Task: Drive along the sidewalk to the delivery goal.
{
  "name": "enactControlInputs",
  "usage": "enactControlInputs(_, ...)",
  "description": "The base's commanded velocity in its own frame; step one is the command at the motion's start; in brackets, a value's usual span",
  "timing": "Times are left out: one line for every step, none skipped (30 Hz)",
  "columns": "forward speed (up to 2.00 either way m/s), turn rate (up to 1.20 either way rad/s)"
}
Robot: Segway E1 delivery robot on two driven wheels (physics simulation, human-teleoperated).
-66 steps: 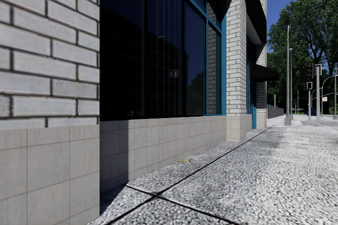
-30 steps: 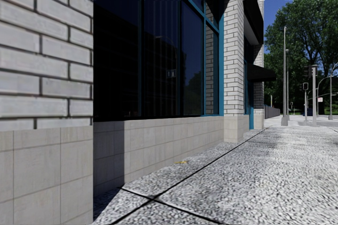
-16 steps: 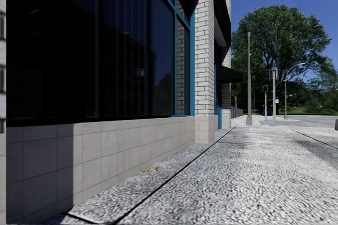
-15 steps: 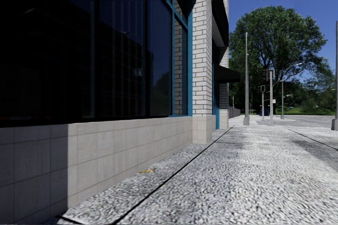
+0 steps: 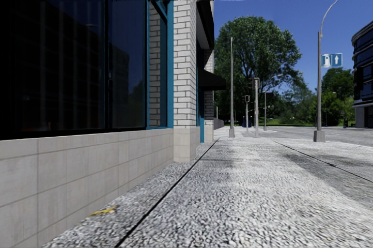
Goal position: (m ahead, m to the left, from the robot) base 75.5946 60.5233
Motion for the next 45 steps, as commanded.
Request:
enactControlInputs(1.21, -0.51)
enactControlInputs(1.32, -0.51)
enactControlInputs(1.61, -0.51)
enactControlInputs(1.61, -0.51)
enactControlInputs(2.0, -0.51)
enactControlInputs(2.0, -0.51)
enactControlInputs(2.0, -0.51)
enactControlInputs(2.0, -0.51)
enactControlInputs(2.0, -0.51)
enactControlInputs(2.0, -0.51)
enactControlInputs(2.0, -0.51)
enactControlInputs(2.0, -0.51)
enactControlInputs(2.0, -0.51)
enactControlInputs(2.0, -0.5)
enactControlInputs(2.0, 0.0)
enactControlInputs(2.0, 0.0)
enactControlInputs(2.0, 0.0)
enactControlInputs(2.0, 0.0)
enactControlInputs(2.0, 0.0)
enactControlInputs(2.0, 0.0)
enactControlInputs(2.0, 0.0)
enactControlInputs(2.0, 0.0)
enactControlInputs(2.0, 0.0)
enactControlInputs(2.0, 0.0)
enactControlInputs(2.0, 0.0)
enactControlInputs(2.0, 0.0)
enactControlInputs(2.0, 0.0)
enactControlInputs(2.0, 0.0)
enactControlInputs(2.0, 0.0)
enactControlInputs(2.0, 0.0)
enactControlInputs(2.0, 0.0)
enactControlInputs(2.0, 0.0)
enactControlInputs(2.0, 0.0)
enactControlInputs(2.0, 0.0)
enactControlInputs(2.0, 0.0)
enactControlInputs(2.0, 0.0)
enactControlInputs(2.0, 0.0)
enactControlInputs(2.0, 0.0)
enactControlInputs(2.0, 0.0)
enactControlInputs(2.0, 0.0)
enactControlInputs(2.0, 0.0)
enactControlInputs(2.0, 0.0)
enactControlInputs(2.0, 0.0)
enactControlInputs(2.0, 0.0)
enactControlInputs(2.0, 0.0)
